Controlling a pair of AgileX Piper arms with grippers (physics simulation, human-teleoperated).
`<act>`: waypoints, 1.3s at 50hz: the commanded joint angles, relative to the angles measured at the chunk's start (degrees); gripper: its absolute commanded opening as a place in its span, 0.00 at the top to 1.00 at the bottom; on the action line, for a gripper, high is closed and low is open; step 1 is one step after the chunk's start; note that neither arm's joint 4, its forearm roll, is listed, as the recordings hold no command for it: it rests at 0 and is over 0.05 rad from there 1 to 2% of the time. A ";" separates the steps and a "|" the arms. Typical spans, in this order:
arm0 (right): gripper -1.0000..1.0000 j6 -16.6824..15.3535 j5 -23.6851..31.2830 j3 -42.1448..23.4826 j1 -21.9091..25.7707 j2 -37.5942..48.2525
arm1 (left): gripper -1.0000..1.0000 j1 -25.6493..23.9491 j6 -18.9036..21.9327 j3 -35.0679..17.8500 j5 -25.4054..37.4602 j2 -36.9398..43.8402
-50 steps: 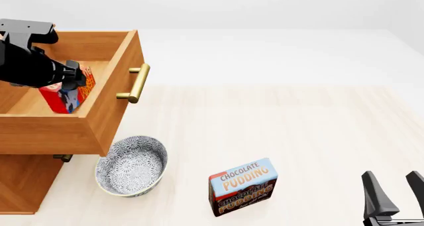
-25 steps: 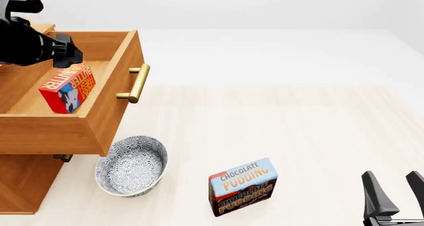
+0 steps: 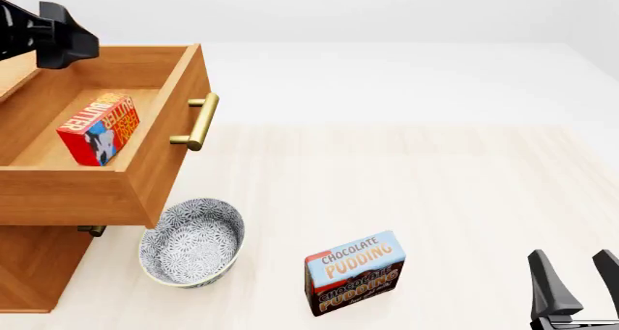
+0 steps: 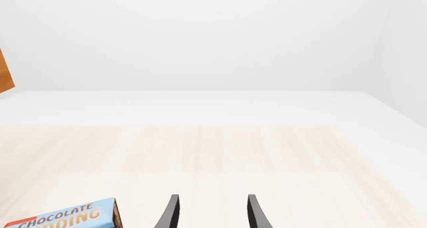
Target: Put the butter at the back in the top drawer of the cabinet and close it.
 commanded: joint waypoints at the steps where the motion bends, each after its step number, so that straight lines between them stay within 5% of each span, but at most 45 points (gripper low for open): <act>1: 0.00 0.00 0.00 0.00 0.00 0.00 | 0.00 -2.96 0.21 -1.22 0.80 -2.28; 19: 0.00 0.00 0.00 0.00 0.00 0.00 | 0.00 -12.55 -0.49 3.60 -5.89 -0.69; 65: 0.00 0.00 0.00 0.00 0.00 0.00 | 0.00 -23.71 -2.80 4.30 -14.11 11.10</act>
